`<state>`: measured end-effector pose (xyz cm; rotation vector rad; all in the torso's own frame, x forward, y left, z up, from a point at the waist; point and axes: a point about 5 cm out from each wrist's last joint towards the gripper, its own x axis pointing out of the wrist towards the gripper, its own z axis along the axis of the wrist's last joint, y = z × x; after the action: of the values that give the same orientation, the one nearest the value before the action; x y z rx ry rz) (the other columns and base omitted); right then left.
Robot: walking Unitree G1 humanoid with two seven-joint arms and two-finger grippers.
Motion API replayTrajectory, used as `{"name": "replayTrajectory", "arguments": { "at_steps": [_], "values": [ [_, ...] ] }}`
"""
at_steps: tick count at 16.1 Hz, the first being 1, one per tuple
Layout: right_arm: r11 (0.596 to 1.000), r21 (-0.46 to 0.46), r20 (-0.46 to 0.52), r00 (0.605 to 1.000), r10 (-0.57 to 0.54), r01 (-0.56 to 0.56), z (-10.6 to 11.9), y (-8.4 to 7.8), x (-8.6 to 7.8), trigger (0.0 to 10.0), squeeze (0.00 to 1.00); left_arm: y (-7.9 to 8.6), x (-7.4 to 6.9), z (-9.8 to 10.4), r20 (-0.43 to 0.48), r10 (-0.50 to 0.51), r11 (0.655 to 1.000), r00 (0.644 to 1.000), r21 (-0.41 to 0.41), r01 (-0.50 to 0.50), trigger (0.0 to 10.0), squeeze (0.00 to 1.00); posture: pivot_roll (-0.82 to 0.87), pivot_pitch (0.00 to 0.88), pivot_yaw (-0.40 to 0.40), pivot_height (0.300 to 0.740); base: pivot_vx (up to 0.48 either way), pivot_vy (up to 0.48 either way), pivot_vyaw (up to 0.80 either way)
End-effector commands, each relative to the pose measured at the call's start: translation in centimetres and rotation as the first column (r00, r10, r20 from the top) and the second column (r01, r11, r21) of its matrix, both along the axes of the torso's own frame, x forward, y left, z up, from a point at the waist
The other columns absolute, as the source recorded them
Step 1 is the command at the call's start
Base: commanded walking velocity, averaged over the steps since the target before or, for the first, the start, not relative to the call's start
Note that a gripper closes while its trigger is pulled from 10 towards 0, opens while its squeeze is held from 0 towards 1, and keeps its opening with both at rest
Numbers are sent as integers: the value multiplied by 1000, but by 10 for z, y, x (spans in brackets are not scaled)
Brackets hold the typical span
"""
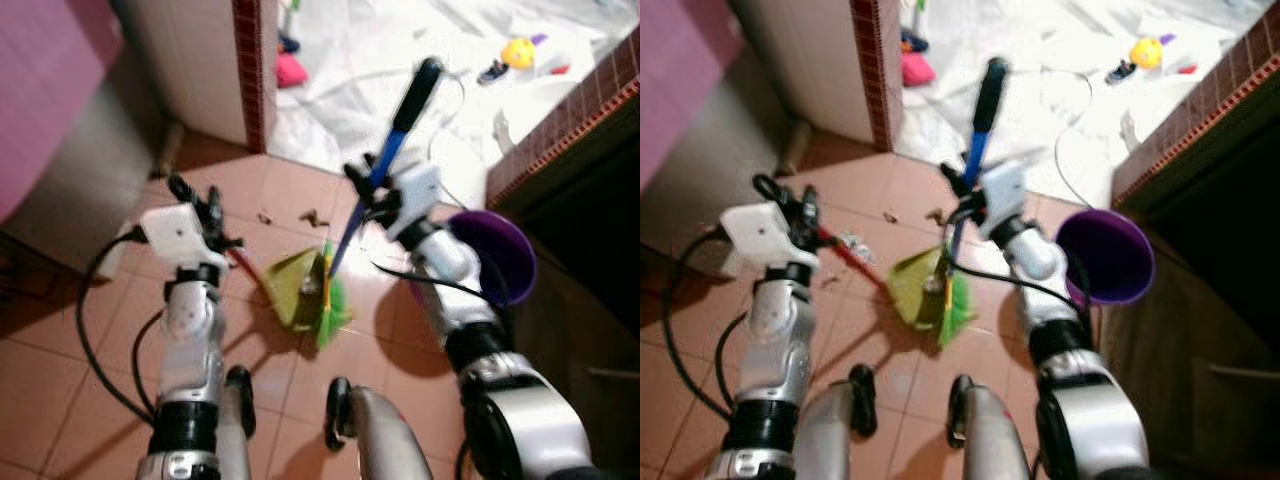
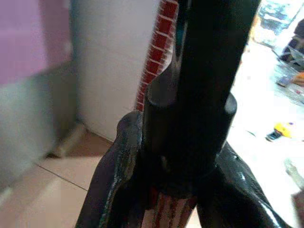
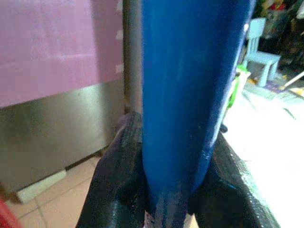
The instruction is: Sweep floor
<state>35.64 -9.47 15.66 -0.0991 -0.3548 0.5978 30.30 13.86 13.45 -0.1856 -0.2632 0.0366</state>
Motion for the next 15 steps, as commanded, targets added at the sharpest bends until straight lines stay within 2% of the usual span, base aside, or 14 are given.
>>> {"name": "replayTrajectory", "arguments": {
  "at_steps": [1,3,4,5,6,7,8,9,10,11,12,13,15],
  "values": [
    [1000,-20,-21,1000,-2,1,-6,2,0,10000,0,-5,-6,-9,-52,-21,999,998,-37,19,10000,0,7,398,-125,740,0,0,0],
    [1000,4,-76,997,-3,3,-12,13,3,10000,0,-4,-12,-10,-71,-24,999,997,-34,21,10000,0,22,403,-125,740,0,0,0],
    [986,164,-152,987,43,-18,-11,32,3,10000,0,-2,-15,-11,-84,-26,999,996,-31,24,10000,0,23,400,-125,740,0,0,0],
    [950,306,-185,974,129,-68,-5,50,2,10000,0,-1,-15,-12,-90,-27,999,996,-24,25,10000,0,17,385,-126,740,0,0,0],
    [923,366,-159,970,186,-118,3,60,0,10000,0,0,-13,-13,-96,-28,999,995,-24,25,10000,0,11,376,-127,740,0,0,0],
    [901,412,-150,965,213,-135,9,62,1,10000,0,0,-12,-13,-100,-29,999,995,-24,26,10000,0,-3,359,-126,740,0,0,0],
    [880,450,-112,969,222,-150,22,56,3,10000,0,0,-7,-14,-101,-35,999,994,-20,33,10000,0,-21,338,-121,740,0,0,0],
    [881,449,-100,971,219,-152,25,52,3,10000,0,0,-5,-14,-103,-38,999,994,-11,37,10000,0,-28,324,-118,740,0,0,0],
    [919,363,-27,985,173,-151,32,30,2,10000,0,-1,0,-15,-101,-45,999,994,20,48,10000,0,-47,290,-109,740,0,0,0],
    [967,218,43,992,123,-129,30,12,-3,10000,0,0,5,-16,-108,-45,998,993,45,50,10000,0,-58,261,-99,740,0,0,0],
    [984,147,67,993,95,-104,25,1,-6,10000,0,2,7,-17,-116,-39,997,993,61,46,10000,0,-68,238,-90,740,0,0,0],
    [998,64,54,998,-15,12,8,-29,-15,10000,0,10,10,-18,-115,-13,990,993,139,30,10000,0,-81,209,-78,740,0,0,0],
    [993,72,32,994,-101,98,-1,-55,-26,10000,0,27,12,-21,-124,1,987,992,160,19,10000,0,-95,141,-53,740,0,0,0]
  ]
}}
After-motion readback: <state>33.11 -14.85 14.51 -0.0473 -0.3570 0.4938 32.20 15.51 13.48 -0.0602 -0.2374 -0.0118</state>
